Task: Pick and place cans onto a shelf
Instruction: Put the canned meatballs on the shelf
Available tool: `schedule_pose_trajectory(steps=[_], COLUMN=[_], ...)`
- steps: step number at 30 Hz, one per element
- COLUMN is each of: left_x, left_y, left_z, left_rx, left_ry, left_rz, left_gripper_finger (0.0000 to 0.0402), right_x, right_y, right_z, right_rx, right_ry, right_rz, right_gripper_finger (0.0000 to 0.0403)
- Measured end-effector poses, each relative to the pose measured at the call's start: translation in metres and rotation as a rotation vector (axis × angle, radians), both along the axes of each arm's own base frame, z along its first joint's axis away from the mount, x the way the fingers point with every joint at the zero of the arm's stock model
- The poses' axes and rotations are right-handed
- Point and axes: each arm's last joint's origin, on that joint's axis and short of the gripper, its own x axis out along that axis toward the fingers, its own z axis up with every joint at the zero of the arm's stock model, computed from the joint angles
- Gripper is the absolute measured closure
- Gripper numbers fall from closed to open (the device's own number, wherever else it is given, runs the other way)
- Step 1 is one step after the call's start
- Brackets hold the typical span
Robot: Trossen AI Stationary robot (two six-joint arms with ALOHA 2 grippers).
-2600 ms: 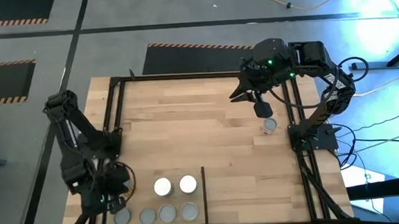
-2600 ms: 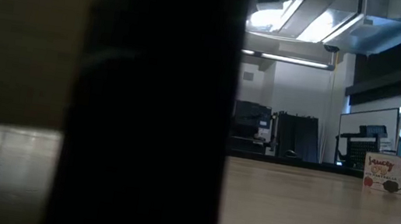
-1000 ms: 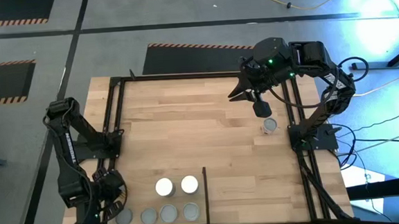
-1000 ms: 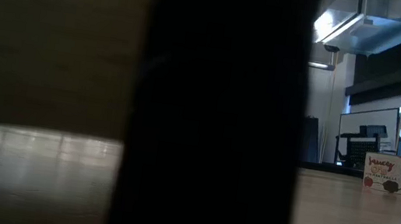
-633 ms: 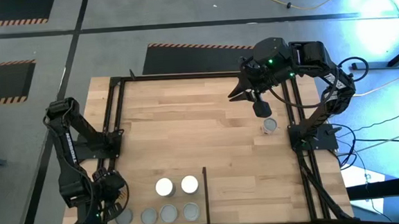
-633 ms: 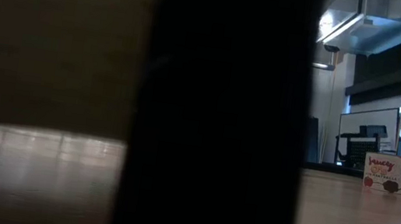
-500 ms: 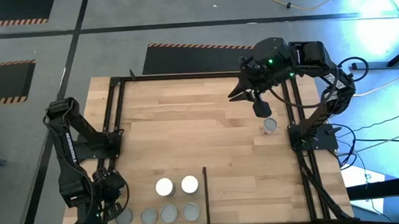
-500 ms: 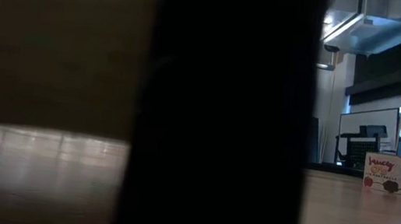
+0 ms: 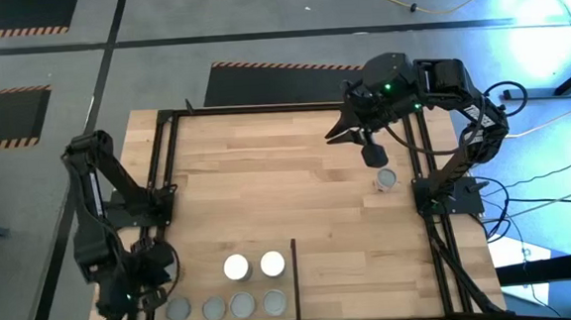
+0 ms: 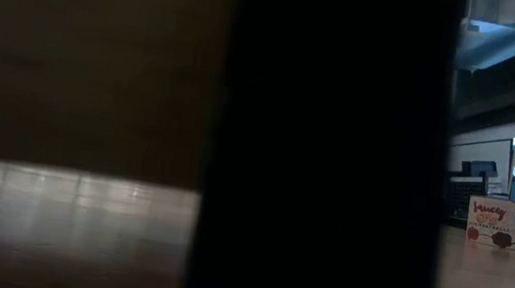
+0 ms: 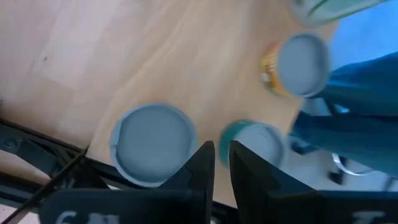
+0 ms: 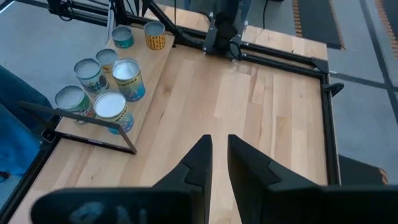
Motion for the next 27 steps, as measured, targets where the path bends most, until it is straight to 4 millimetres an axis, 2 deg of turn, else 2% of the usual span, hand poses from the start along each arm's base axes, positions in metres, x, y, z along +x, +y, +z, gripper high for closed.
schedule_pose_trajectory(steps=[6, 13, 16, 20, 23, 27], left_x=[0.000, -0.004, -0.008, -0.014, -0.017, -0.021], left_y=[0.026, 0.082, 0.108, 0.137, 0.151, 0.166], left_z=[0.033, 0.070, 0.079, 0.087, 0.091, 0.094], left_rx=[-0.058, 0.111, 0.177, 0.255, 0.275, 0.304], left_ry=[-0.149, -0.475, -0.542, -0.628, -0.658, -0.688], left_rz=[0.011, 0.057, 0.086, 0.121, 0.138, 0.160], left_gripper_finger=[0.0358, 0.0358, 0.0358, 0.0358, 0.0358, 0.0358], right_x=[0.002, -0.004, -0.012, -0.014, -0.015, -0.012], right_y=[0.000, -0.002, -0.005, -0.008, -0.012, -0.018], right_z=[0.002, -0.004, -0.012, -0.017, -0.022, -0.044], right_rx=[-0.006, 0.040, 0.038, 0.108, 0.219, 0.229], right_ry=[-0.033, 0.065, 0.197, 0.222, 0.234, 0.279], right_rz=[0.001, -0.058, -0.208, -0.408, -0.620, -0.880], right_gripper_finger=[0.0349, 0.0349, 0.0352, 0.0357, 0.0358, 0.0358])
